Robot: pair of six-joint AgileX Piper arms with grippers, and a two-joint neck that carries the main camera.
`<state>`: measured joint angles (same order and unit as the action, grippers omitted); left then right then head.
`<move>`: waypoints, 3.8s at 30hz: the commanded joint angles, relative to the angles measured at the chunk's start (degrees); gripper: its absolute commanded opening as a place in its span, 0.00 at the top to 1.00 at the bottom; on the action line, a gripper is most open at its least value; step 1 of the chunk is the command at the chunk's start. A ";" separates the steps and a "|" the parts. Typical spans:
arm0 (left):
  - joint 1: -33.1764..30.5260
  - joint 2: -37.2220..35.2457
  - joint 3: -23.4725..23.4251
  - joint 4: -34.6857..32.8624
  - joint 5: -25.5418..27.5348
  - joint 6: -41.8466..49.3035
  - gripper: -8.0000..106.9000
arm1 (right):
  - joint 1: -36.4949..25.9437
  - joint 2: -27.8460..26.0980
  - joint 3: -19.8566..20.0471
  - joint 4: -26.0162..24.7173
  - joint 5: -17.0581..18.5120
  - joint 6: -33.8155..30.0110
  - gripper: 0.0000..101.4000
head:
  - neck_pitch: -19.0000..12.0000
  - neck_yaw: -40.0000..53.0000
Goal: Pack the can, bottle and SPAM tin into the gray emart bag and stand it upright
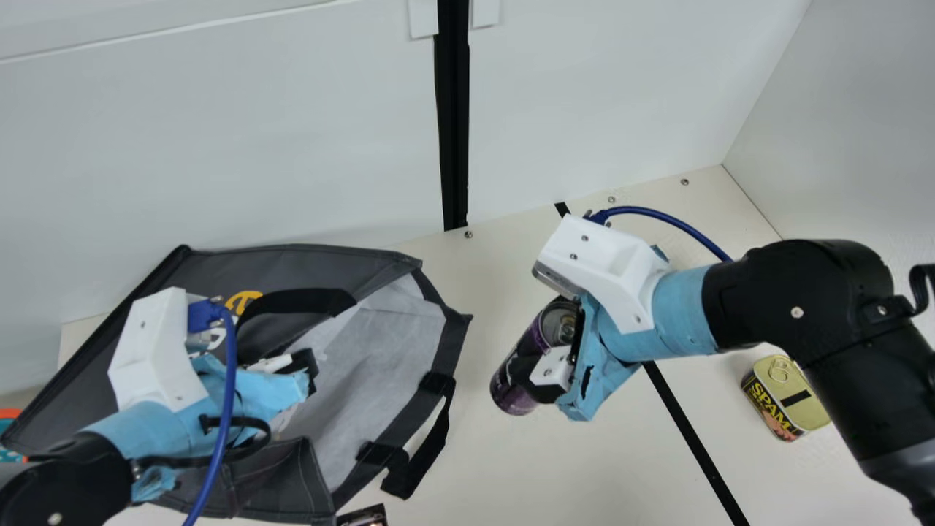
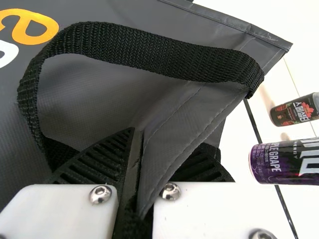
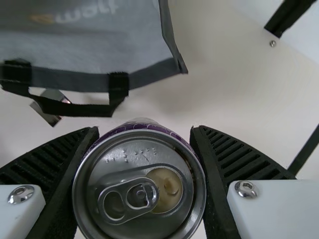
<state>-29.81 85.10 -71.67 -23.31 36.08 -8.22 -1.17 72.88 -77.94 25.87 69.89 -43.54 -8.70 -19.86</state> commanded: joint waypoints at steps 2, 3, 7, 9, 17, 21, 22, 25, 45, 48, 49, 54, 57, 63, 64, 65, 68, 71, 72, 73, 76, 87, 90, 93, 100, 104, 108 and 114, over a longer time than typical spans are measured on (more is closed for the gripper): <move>0.00 0.00 0.00 0.00 0.00 0.00 1.00 | -0.55 -0.32 -0.35 2.95 0.01 -0.75 1.00 | -1.30 -0.14; 0.00 0.00 0.00 0.00 0.00 0.00 1.00 | -0.81 -0.44 -0.46 3.86 0.01 -1.06 1.00 | -1.30 -0.14; 0.00 0.00 0.00 0.00 0.00 0.00 1.00 | -2.02 -0.90 -0.76 7.63 0.01 -2.30 1.00 | -1.30 -0.14; 0.00 0.00 0.00 0.00 0.00 0.00 1.00 | -2.65 -1.06 -0.83 9.52 0.01 -2.84 1.00 | -1.30 -0.14; 0.00 0.00 0.00 0.00 0.00 0.00 1.00 | -4.00 -1.38 0.29 14.79 -1.18 -5.35 1.00 | -1.30 -0.14; 0.00 0.00 0.00 0.00 0.00 0.00 1.00 | -2.26 -1.87 2.70 15.72 -5.12 -6.72 1.00 | -1.30 -0.14; 0.00 0.00 0.00 0.00 0.00 0.00 1.00 | -1.67 -2.01 3.35 15.85 -6.23 -6.99 1.00 | -1.30 -0.14; 0.00 0.00 0.00 0.00 0.00 0.00 1.00 | 0.24 -2.34 5.19 16.05 -9.51 -7.68 1.00 | -1.30 -0.14; 0.00 0.00 0.00 0.00 0.00 0.00 1.00 | 11.75 1.03 12.86 19.57 -28.15 -11.43 1.00 | -1.30 -0.14; 0.00 0.00 0.00 0.00 0.00 0.00 1.00 | 13.44 2.00 13.25 19.96 -30.69 -12.00 1.00 | -1.30 -0.14; 0.00 0.00 0.00 0.00 0.00 0.00 1.00 | 13.95 2.36 13.37 20.22 -31.52 -12.29 1.00 | -1.30 -0.14; 0.00 0.00 0.00 0.00 0.00 0.00 1.00 | 16.27 4.34 13.71 21.73 -35.37 -13.77 1.00 | -1.30 -0.14; 0.00 0.00 0.00 0.00 0.00 0.00 1.00 | 17.41 5.64 14.04 22.98 -37.65 -14.97 1.00 | -1.30 -0.14; 0.00 0.00 0.00 0.00 0.00 0.00 1.00 | 19.26 8.34 14.73 25.88 -41.85 -17.84 1.00 | -1.30 -0.14; 0.00 0.00 0.00 0.00 0.00 0.00 1.00 | 19.54 8.79 14.79 26.36 -42.39 -18.32 1.00 | -1.30 -0.14; 0.00 0.00 0.00 0.00 0.00 0.00 1.00 | 19.86 9.27 14.84 26.88 -42.96 -18.83 1.00 | -1.30 -0.14; 0.00 0.00 0.00 0.00 0.00 0.00 1.00 | 20.78 10.71 14.86 28.52 -44.43 -20.45 1.00 | -1.30 -0.14; 0.00 0.00 0.00 0.00 0.00 0.00 1.00 | 21.72 12.23 14.67 30.20 -45.75 -21.96 1.00 | -1.30 -0.14; 0.00 0.00 0.00 0.00 0.00 0.00 1.00 | 22.04 12.77 14.54 30.80 -46.14 -22.48 1.00 | -1.30 -0.14; 0.00 0.00 0.00 0.00 0.00 0.00 1.00 | 22.34 13.30 14.40 31.44 -46.50 -23.03 1.00 | -1.30 -0.14; 0.00 0.00 0.00 0.00 0.00 0.00 1.00 | 23.26 14.93 13.86 33.16 -47.51 -24.42 1.00 | -1.30 -0.14; 0.00 0.00 0.00 0.00 0.00 0.00 1.00 | 25.73 21.32 11.13 38.04 -49.59 -28.74 1.00 | -1.30 -0.14; 0.00 0.00 0.00 0.00 0.00 0.00 1.00 | 26.17 23.09 10.32 38.72 -49.83 -29.56 1.00 | -1.30 -0.14; 0.00 0.00 0.00 0.00 0.00 0.00 1.00 | 26.50 24.68 9.51 39.04 -49.97 -29.86 1.00 | -1.30 -0.14; 0.00 0.00 0.00 0.00 0.00 0.00 1.00 | 27.08 27.39 7.96 39.08 -50.05 -29.74 1.00 | -1.30 -0.14; 0.00 0.00 0.00 0.00 0.00 0.00 1.00 | 27.23 28.22 7.39 38.91 -50.00 -29.34 0.93 | -1.30 -0.14; 0.00 0.00 0.00 0.00 0.00 0.00 1.00 | 27.21 28.55 7.10 38.46 -49.81 -28.72 0.80 | -1.30 -0.14; 0.00 0.00 0.00 0.00 0.00 0.00 1.00 | 26.92 28.41 7.14 37.82 -49.25 -28.01 0.60 | -1.30 -0.14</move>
<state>-29.81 85.10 -71.67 -23.31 36.08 -8.22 25.76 101.40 -70.84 63.72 20.51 -71.67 -8.70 -19.86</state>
